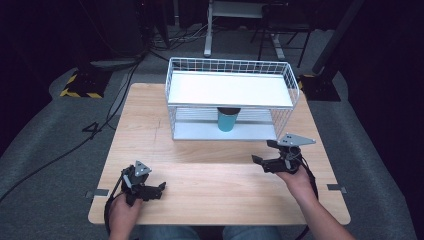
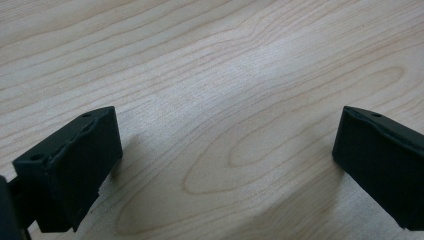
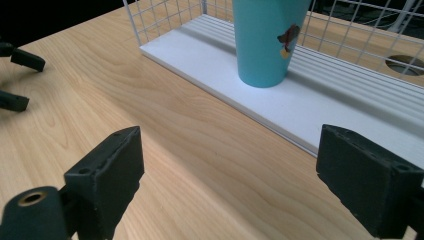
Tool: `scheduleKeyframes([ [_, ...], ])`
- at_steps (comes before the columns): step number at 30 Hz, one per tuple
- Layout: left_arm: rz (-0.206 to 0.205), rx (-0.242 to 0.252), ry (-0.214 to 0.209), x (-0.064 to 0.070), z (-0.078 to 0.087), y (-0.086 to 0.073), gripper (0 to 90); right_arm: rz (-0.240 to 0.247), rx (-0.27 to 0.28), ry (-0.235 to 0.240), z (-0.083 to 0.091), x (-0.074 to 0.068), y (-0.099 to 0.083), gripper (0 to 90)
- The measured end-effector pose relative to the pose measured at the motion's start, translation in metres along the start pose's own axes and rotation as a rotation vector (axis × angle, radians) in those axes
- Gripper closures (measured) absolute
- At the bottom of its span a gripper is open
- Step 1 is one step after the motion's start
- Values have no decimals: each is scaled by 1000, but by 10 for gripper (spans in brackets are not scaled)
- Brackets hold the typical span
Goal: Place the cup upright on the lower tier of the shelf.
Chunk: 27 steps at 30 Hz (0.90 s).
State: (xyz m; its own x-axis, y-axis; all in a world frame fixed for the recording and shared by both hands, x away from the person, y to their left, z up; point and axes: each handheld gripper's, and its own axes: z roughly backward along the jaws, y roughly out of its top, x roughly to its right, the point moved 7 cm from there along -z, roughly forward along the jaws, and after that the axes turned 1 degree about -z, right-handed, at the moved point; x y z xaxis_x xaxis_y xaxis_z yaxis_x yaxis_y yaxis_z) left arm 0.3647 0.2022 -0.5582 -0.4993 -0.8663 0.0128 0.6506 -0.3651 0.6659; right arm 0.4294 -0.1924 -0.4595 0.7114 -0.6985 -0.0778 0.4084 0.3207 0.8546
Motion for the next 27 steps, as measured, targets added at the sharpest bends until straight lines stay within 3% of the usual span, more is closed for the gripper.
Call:
scheduleKeyframes([
  [4,-2,-1,-1,0,0,0,0,10,-14,-11,11,1,-10,135],
  [5,-2,-1,-1,0,0,0,0,22,-41,-32,17,2,-20,154],
  [9,-2,0,-1,0,0,0,0,11,-85,-45,25,6,-38,155],
  [15,3,1,-2,1,-1,1,0,-3,-87,-60,38,9,-55,152],
  [19,2,1,-1,0,-1,1,0,11,-106,-68,41,10,-73,152],
  [27,2,1,-1,0,-1,1,0,-24,-137,-45,40,11,-104,150],
])
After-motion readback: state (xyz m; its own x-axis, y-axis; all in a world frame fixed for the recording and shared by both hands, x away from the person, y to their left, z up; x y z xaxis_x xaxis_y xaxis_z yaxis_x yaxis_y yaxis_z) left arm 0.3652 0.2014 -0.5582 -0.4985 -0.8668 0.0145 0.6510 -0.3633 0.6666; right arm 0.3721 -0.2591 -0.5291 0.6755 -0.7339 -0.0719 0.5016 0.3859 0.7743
